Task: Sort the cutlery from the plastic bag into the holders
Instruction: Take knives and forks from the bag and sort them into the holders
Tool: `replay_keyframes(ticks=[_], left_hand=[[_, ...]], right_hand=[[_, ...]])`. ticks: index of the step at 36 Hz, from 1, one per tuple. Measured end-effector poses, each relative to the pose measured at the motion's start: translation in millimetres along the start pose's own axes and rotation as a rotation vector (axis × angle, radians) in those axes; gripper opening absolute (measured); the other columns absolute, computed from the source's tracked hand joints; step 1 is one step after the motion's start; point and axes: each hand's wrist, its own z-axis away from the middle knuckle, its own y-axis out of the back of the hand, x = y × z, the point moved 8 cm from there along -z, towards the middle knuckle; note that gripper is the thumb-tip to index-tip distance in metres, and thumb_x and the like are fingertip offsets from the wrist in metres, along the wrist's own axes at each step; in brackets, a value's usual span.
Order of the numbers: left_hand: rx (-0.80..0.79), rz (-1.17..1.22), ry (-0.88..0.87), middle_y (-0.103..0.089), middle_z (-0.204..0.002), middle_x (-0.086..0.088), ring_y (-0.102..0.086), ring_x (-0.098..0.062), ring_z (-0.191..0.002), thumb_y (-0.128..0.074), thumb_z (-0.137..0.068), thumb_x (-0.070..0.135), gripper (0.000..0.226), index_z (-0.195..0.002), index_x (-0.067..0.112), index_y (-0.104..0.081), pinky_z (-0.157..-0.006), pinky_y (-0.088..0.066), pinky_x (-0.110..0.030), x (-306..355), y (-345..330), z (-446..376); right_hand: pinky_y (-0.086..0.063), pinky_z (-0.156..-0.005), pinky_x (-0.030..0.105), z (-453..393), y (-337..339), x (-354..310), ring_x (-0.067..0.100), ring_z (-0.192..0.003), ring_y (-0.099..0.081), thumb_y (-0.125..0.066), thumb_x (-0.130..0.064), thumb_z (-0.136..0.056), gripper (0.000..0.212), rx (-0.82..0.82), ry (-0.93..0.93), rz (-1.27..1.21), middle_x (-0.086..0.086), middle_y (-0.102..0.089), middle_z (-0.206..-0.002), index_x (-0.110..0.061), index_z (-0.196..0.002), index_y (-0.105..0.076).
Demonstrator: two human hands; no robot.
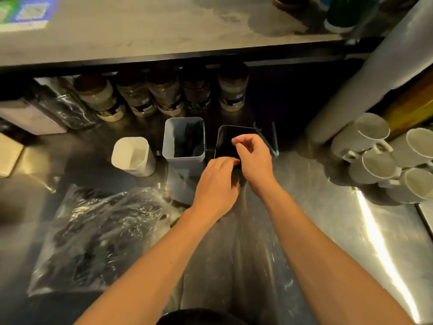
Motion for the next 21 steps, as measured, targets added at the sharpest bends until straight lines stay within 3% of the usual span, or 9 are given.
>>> replay_keyframes(ticks=[4, 10, 14, 17, 21], left_hand=[[0.035, 0.028, 0.01, -0.057, -0.126, 0.002, -0.046, -0.016, -0.119, -0.061, -0.092, 0.016, 0.035, -0.127, 0.016, -0.06, -0.102, -0.043, -0.034, -7.5, 1.7, 21.7], [0.044, 0.002, 0.108, -0.055, -0.121, 0.0, -0.045, -0.021, -0.116, -0.063, -0.092, 0.021, 0.031, -0.123, 0.019, -0.062, -0.1, -0.042, -0.038, -31.1, 12.2, 70.0], [0.053, -0.313, 0.197, -0.039, -0.139, -0.003, -0.034, -0.027, -0.126, -0.068, -0.086, 0.034, 0.036, -0.121, 0.031, -0.062, -0.103, -0.034, -0.04, -57.2, 28.4, 113.2], [0.068, -0.472, 0.333, -0.027, -0.153, -0.007, -0.026, -0.032, -0.131, -0.068, -0.088, 0.038, 0.028, -0.115, 0.034, -0.067, -0.105, -0.03, -0.046, -89.5, 39.6, 150.2], [0.0, -0.539, 0.453, -0.039, -0.147, -0.006, -0.035, -0.03, -0.131, -0.062, -0.092, 0.033, 0.041, -0.132, 0.028, -0.058, -0.102, -0.035, -0.043, -129.7, 44.8, 183.8]], right_hand=[[-0.045, -0.082, 0.006, 13.5, 1.8, -15.0, -0.007, -0.099, -0.06, -0.052, -0.007, -0.098, 0.021, 0.014, 0.091, 0.069, -0.012, -0.066, -0.106, -0.022, -0.104, -0.065], [-0.043, -0.081, 0.007, 51.0, -25.0, -41.5, -0.002, -0.093, -0.057, -0.054, -0.004, -0.095, 0.022, -0.025, 0.298, 0.285, -0.007, -0.063, -0.103, -0.023, -0.1, -0.063], [-0.048, -0.08, 0.018, 81.8, -72.6, -41.6, 0.009, -0.092, -0.06, -0.054, -0.003, -0.094, 0.02, -0.238, 0.27, 0.329, -0.002, -0.066, -0.102, -0.018, -0.099, -0.065], [-0.047, -0.08, 0.024, 106.4, -112.2, -20.4, 0.011, -0.089, -0.06, -0.053, -0.006, -0.093, 0.021, -0.453, 0.187, 0.465, -0.005, -0.068, -0.098, -0.023, -0.094, -0.066], [-0.05, -0.089, 0.032, 140.6, -146.1, 28.5, 0.017, -0.1, -0.063, -0.05, -0.006, -0.091, 0.028, -0.674, 0.064, 0.671, 0.0, -0.073, -0.108, -0.02, -0.098, -0.073]])
